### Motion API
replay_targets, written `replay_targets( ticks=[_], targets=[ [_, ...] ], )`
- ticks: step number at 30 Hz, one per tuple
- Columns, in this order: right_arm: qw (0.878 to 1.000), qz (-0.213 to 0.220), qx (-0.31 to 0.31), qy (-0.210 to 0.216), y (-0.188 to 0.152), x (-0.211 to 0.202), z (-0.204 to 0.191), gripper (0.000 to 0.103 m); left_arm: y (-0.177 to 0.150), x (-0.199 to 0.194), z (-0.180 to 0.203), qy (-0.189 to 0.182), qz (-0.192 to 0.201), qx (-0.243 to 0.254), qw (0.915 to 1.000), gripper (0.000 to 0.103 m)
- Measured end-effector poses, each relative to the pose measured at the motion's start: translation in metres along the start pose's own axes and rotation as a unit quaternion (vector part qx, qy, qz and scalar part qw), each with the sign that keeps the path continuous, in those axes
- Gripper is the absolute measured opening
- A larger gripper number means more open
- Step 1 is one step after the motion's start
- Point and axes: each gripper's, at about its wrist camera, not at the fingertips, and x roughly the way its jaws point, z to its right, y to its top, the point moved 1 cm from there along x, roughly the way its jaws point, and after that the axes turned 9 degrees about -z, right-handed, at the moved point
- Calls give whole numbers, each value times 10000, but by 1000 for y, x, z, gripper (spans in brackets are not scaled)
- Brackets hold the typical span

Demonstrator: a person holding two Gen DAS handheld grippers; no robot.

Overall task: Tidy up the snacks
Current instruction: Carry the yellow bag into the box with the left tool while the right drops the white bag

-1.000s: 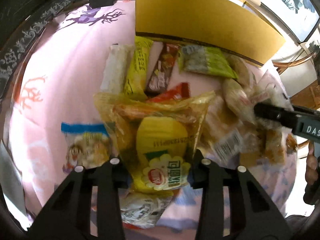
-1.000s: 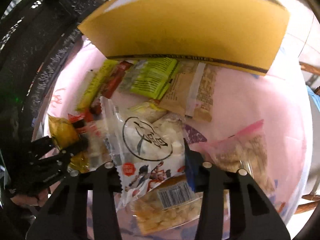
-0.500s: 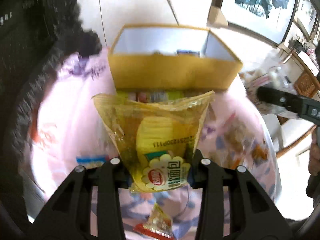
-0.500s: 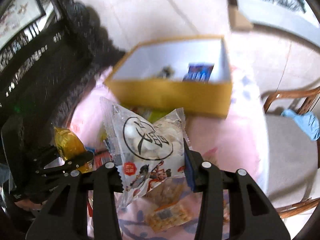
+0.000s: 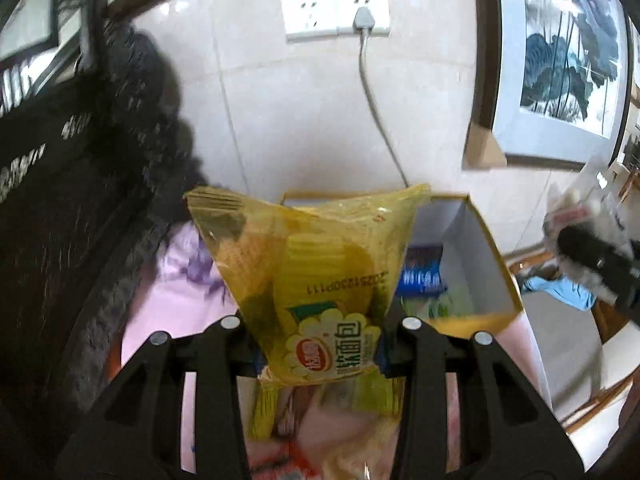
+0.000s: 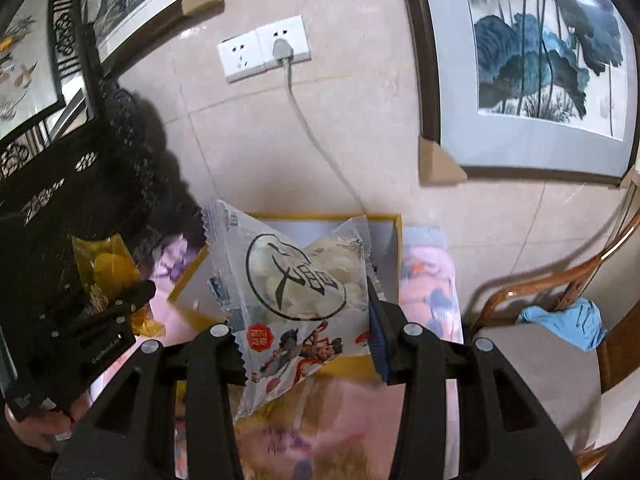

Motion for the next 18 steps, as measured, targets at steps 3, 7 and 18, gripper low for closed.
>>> replay_targets(
  ticks=[3, 7, 18],
  targets=[
    [10000, -8, 20, -72, 15, 17, 5, 44, 21, 12, 0, 17, 143, 151, 9998, 39],
    [9998, -126, 55, -127, 28, 42, 13, 44, 41, 35, -1, -141, 172, 118, 9997, 39],
    [9994, -272, -75, -200, 39, 88, 15, 44, 60, 92, -2, 42, -71, 225, 9997, 39]
  ],
)
